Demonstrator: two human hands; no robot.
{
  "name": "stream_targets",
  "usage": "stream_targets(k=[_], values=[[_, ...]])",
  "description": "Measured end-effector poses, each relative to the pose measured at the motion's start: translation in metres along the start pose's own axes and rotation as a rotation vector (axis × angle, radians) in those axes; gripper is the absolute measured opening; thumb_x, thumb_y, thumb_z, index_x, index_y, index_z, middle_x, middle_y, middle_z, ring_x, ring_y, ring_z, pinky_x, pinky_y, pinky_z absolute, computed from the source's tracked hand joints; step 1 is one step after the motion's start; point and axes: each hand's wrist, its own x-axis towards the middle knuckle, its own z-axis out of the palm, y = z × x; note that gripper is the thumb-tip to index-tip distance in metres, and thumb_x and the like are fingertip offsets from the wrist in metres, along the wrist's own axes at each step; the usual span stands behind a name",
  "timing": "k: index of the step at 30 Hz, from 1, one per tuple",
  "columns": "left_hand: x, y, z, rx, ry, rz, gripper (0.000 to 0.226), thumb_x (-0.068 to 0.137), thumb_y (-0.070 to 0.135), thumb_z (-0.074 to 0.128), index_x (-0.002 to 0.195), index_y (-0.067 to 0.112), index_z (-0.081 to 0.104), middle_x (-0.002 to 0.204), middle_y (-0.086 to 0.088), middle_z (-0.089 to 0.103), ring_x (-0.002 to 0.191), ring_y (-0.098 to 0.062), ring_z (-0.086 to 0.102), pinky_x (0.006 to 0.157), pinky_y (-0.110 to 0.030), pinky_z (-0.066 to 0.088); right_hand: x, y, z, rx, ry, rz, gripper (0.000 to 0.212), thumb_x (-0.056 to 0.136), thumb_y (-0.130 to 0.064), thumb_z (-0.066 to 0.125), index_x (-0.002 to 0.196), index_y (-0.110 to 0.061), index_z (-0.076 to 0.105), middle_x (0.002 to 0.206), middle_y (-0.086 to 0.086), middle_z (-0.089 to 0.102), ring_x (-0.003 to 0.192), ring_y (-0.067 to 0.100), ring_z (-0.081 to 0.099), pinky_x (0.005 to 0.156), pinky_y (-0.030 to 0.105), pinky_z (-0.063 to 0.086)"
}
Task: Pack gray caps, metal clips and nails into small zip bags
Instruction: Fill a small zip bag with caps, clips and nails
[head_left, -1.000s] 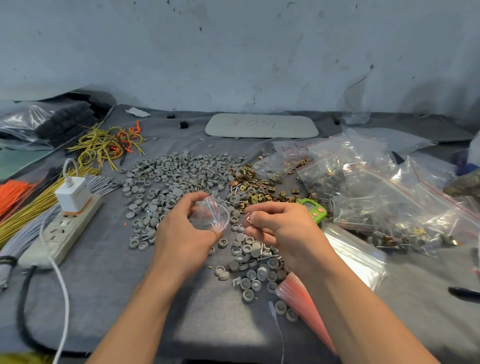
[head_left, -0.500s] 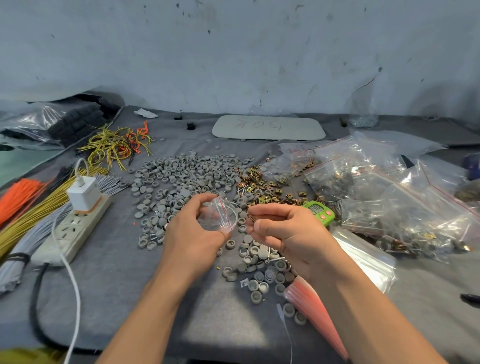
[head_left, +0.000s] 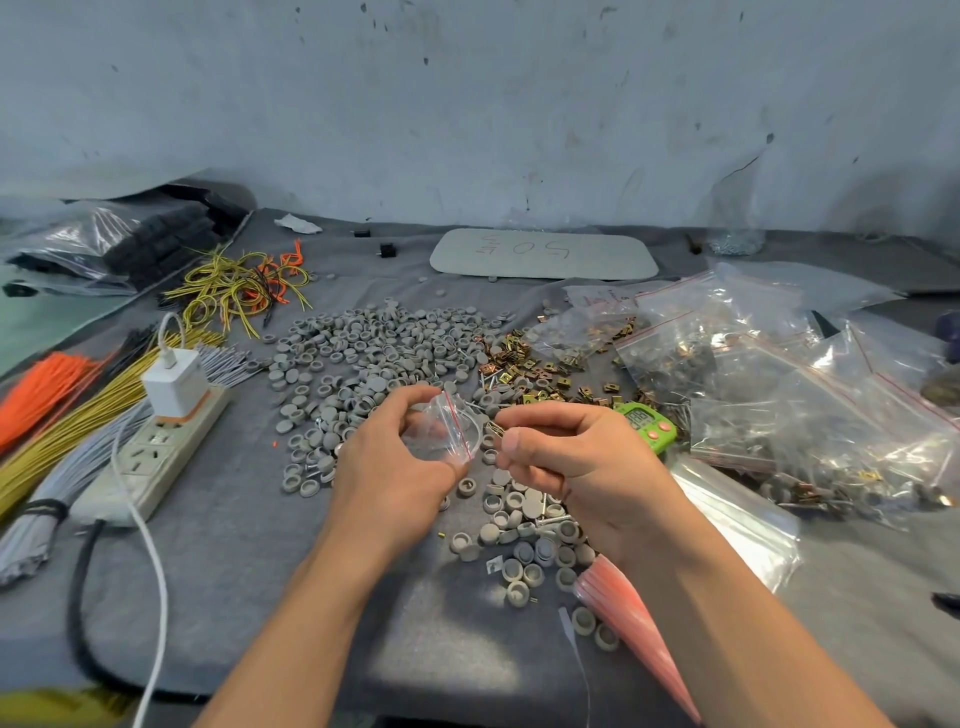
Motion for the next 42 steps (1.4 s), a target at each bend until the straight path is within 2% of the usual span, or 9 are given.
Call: stream_targets(k=[3,6,11,16,21,33,36,39,42], values=[[0.0,0.001,0.0,0.001,0.006,-0.003,0.062,0.07,0.025,0.088,0.12,0.049,0.061,0.094,0.026,0.062,0.089,0.015,0.055,0.069,-0.009,0.037,0.0,0.0,0.0,0.033,-0.004,-0.004,0.02,0.059,-0.009,0.083,0.079,-0.009,0.083,0.073,0.016,0.072,0.063,0.016,0.07,0.06,0.019,0.058],[-0.001,0.002,0.0,0.003,0.009,-0.006,0.06,0.071,0.024,0.087,0.119,0.049,0.062,0.092,0.025,0.063,0.087,0.016,0.057,0.069,-0.008,0.037,0.0,0.0,0.0,0.047,-0.024,-0.001,0.018,0.06,-0.01,0.081,0.078,-0.011,0.084,0.077,0.017,0.074,0.065,0.017,0.072,0.06,0.019,0.058],[-0.001,0.004,-0.001,0.009,-0.001,-0.003,0.058,0.072,0.026,0.087,0.119,0.049,0.061,0.092,0.026,0.063,0.087,0.019,0.055,0.07,-0.009,0.038,0.0,0.0,0.001,0.023,-0.048,0.029,0.023,0.086,0.009,0.07,0.082,-0.009,0.083,0.081,0.018,0.075,0.066,0.017,0.073,0.06,0.019,0.058],[-0.002,0.004,-0.002,0.01,0.002,0.011,0.055,0.073,0.025,0.086,0.119,0.044,0.063,0.101,0.027,0.067,0.096,0.013,0.057,0.074,-0.009,0.04,0.002,0.002,0.001,-0.017,0.028,0.081,0.026,0.096,0.007,0.061,0.104,-0.009,0.079,0.081,0.012,0.074,0.068,0.017,0.064,0.066,0.023,0.054],[-0.003,0.006,-0.001,0.019,0.003,0.015,0.059,0.072,0.025,0.087,0.121,0.044,0.062,0.106,0.021,0.068,0.1,0.001,0.062,0.083,-0.026,0.046,0.004,0.002,0.001,-0.019,0.079,0.132,0.037,0.096,0.01,0.055,0.085,-0.011,0.084,0.075,0.009,0.068,0.066,0.014,0.058,0.071,0.028,0.046],[-0.003,0.006,-0.002,0.023,-0.003,0.012,0.061,0.07,0.026,0.088,0.12,0.048,0.061,0.106,0.02,0.068,0.098,0.005,0.061,0.08,-0.022,0.044,0.005,0.006,0.002,-0.106,0.091,-0.035,0.016,0.09,0.009,0.066,0.089,-0.005,0.074,0.071,0.013,0.064,0.054,0.016,0.049,0.057,0.026,0.04],[-0.005,0.009,-0.002,0.071,-0.02,0.056,0.068,0.069,0.026,0.087,0.128,0.045,0.057,0.114,0.022,0.066,0.107,-0.002,0.062,0.089,-0.022,0.045,0.001,0.007,-0.001,-0.241,0.027,-0.079,0.018,0.083,0.008,0.074,0.085,-0.009,0.079,0.073,0.014,0.07,0.058,0.017,0.059,0.055,0.023,0.047],[-0.011,0.018,-0.005,0.164,-0.105,0.169,0.093,0.065,0.03,0.087,0.144,0.049,0.041,0.136,0.024,0.052,0.123,0.002,0.049,0.103,-0.022,0.038,0.0,0.007,-0.003,-0.384,0.062,-0.169,0.022,0.078,0.006,0.076,0.085,-0.014,0.082,0.074,0.013,0.075,0.063,0.016,0.066,0.065,0.027,0.056],[-0.018,0.033,-0.007,0.084,-0.121,0.342,0.087,0.062,0.036,0.079,0.141,0.052,0.046,0.139,0.03,0.05,0.128,0.009,0.047,0.105,-0.011,0.034,-0.002,0.004,-0.005,-0.421,0.091,-0.232,0.027,0.077,0.006,0.075,0.085,-0.019,0.083,0.076,0.01,0.078,0.065,0.016,0.069,0.067,0.031,0.058]])
